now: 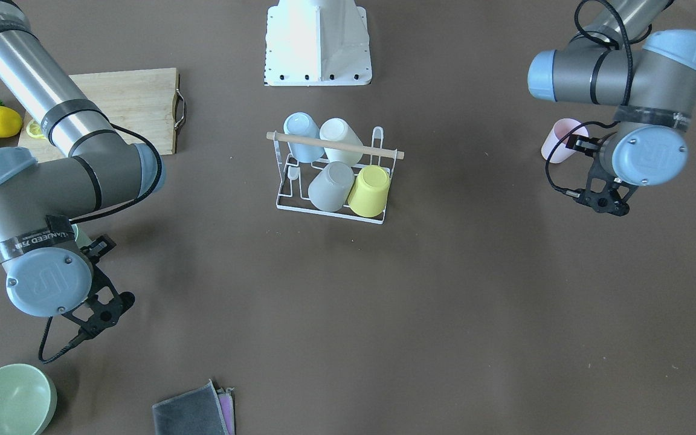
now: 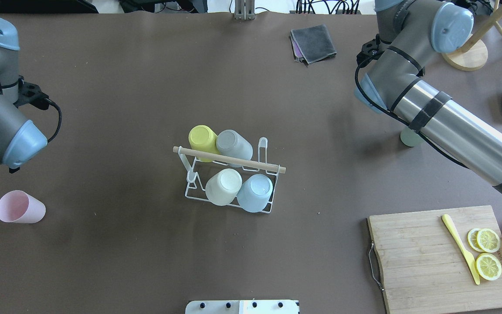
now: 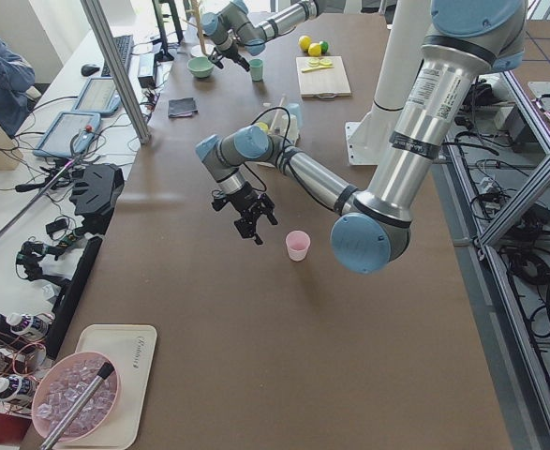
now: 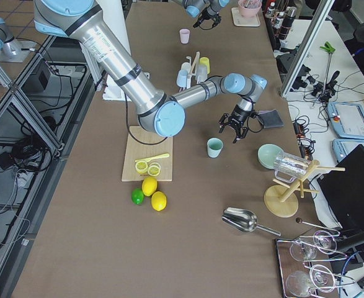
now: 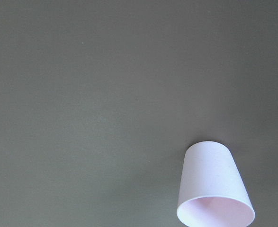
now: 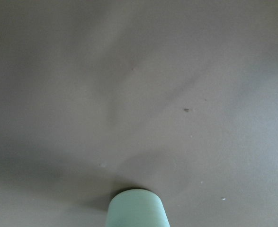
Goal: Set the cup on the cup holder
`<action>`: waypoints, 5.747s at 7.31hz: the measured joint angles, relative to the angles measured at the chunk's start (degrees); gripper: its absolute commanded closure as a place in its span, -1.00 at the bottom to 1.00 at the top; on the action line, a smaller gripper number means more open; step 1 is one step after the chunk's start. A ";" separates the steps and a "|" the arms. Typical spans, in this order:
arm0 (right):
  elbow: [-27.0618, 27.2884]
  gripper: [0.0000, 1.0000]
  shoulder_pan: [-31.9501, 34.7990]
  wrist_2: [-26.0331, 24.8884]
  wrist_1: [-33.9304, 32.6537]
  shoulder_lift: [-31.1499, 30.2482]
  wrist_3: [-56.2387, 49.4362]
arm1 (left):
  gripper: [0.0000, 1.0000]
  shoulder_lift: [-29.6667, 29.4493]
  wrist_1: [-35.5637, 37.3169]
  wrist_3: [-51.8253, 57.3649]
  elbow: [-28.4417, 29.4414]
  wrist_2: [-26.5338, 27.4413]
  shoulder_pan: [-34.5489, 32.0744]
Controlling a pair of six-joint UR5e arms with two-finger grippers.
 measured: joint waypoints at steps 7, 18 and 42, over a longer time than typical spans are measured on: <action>-16.87 -1.00 -2.79 -3.66 -0.07 7.10 -3.97 | -0.98 -7.56 5.79 18.96 15.68 1.31 8.24; -21.59 -1.00 -5.16 -4.95 -7.28 9.38 -10.14 | -0.98 -6.56 13.87 18.90 20.60 3.25 13.24; -0.29 1.00 3.15 -0.32 -12.59 9.74 -9.42 | 0.84 21.21 -124.34 -38.68 -15.28 44.47 28.76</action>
